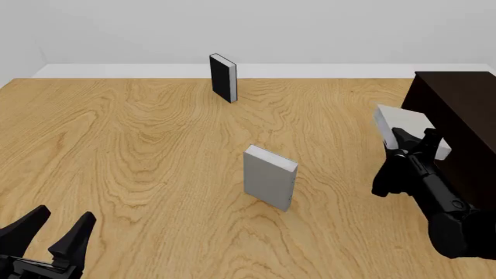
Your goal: Pick up the book on the right and place it on the cabinet shelf.
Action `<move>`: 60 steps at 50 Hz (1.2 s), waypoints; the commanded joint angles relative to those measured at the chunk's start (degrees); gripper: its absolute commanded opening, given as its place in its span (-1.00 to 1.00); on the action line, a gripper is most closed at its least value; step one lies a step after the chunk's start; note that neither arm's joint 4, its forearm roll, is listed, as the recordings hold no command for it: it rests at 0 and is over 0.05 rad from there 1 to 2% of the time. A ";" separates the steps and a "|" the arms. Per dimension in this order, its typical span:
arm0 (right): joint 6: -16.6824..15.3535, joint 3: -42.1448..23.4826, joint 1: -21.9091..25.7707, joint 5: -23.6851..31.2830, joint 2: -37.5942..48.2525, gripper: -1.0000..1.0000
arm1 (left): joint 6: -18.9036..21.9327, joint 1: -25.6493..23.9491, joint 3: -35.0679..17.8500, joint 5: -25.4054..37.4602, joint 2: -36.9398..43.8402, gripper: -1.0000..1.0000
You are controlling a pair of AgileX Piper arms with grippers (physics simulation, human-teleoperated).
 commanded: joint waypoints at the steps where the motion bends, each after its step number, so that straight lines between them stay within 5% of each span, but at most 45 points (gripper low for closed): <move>1: 1.43 -0.17 -1.66 -2.16 0.77 -1.00 | -0.02 -0.04 0.00 -0.78 0.76 1.00; 60: -0.67 -3.60 -11.57 -8.37 12.52 -1.00 | -0.40 -0.25 0.00 0.50 -0.16 1.00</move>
